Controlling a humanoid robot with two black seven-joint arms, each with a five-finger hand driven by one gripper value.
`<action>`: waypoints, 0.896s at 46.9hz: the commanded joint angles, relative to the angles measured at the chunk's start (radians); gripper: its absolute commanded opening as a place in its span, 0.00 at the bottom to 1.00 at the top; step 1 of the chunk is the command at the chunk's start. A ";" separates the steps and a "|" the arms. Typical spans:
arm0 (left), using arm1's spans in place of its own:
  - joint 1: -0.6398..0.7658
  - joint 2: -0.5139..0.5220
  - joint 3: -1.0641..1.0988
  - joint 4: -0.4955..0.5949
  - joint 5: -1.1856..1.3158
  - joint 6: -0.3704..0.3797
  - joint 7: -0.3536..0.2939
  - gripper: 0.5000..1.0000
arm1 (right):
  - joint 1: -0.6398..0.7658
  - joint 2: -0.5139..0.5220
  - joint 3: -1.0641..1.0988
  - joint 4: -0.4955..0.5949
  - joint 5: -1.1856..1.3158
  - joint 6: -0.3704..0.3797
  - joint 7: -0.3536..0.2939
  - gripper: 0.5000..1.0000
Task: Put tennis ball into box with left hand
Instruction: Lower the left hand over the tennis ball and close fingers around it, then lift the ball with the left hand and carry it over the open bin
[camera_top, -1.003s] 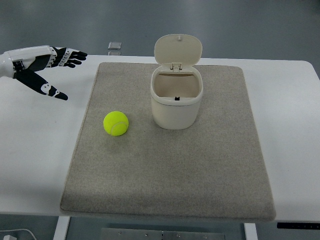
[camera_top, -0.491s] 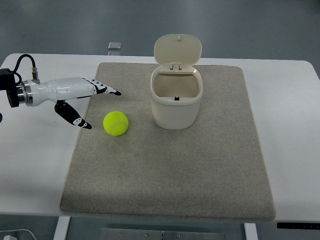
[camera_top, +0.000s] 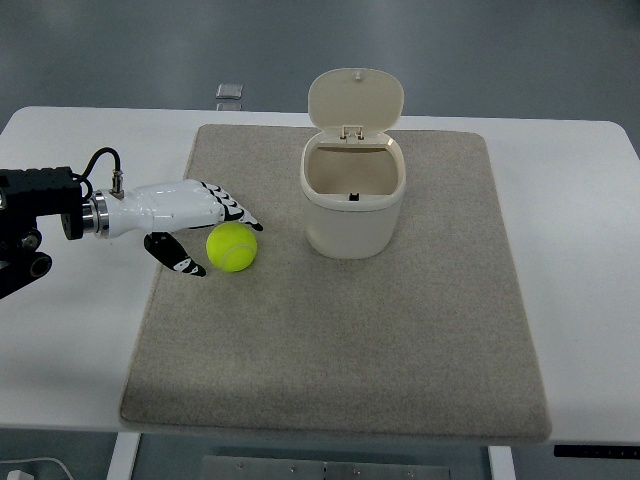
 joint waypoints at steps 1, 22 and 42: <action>0.004 -0.009 -0.001 0.004 0.002 0.001 0.000 0.65 | -0.001 0.000 0.000 0.000 0.000 -0.001 0.000 0.88; 0.004 -0.009 -0.001 0.004 0.008 0.001 0.000 0.23 | 0.001 0.000 0.000 0.000 0.000 0.000 0.000 0.88; -0.065 0.073 -0.071 -0.116 0.010 0.104 -0.005 0.00 | 0.001 0.000 0.000 0.000 0.000 0.000 0.000 0.88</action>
